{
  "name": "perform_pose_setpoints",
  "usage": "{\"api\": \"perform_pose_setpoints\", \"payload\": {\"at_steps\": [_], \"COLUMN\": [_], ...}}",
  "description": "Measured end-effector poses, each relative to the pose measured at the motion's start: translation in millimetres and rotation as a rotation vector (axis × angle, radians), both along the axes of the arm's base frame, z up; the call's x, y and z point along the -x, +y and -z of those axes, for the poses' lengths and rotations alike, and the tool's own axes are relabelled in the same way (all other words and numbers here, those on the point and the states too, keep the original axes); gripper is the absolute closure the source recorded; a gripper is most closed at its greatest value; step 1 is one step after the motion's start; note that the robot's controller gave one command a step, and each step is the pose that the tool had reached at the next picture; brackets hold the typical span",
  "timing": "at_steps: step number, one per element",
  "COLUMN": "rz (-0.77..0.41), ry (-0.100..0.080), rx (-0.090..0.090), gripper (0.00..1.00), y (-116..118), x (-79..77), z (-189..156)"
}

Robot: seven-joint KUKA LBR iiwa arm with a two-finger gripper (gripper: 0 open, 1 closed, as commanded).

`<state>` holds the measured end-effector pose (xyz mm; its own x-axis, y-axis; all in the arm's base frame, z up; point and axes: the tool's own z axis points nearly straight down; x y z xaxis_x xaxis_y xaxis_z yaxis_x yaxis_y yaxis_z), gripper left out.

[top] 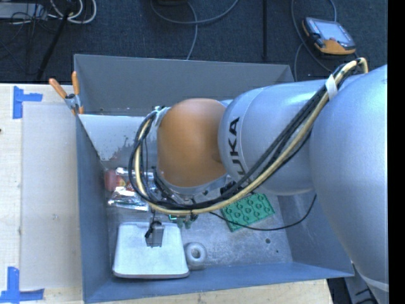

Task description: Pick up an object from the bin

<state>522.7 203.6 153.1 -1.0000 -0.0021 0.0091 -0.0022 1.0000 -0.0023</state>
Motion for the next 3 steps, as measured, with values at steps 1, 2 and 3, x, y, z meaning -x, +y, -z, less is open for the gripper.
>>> {"api": "perform_pose_setpoints", "payload": {"at_steps": [1, 2, 3], "rz": [-0.061, -0.253, -0.396], "ry": [0.002, -0.013, -0.012], "rx": [-0.002, -0.006, -0.001], "gripper": [0.0, 0.0, 0.0], "y": [-4.9, -45.8, -107.2], "x": [-9.6, -12.9, -59.0], "z": [85.5, 80.6, 83.0]}}
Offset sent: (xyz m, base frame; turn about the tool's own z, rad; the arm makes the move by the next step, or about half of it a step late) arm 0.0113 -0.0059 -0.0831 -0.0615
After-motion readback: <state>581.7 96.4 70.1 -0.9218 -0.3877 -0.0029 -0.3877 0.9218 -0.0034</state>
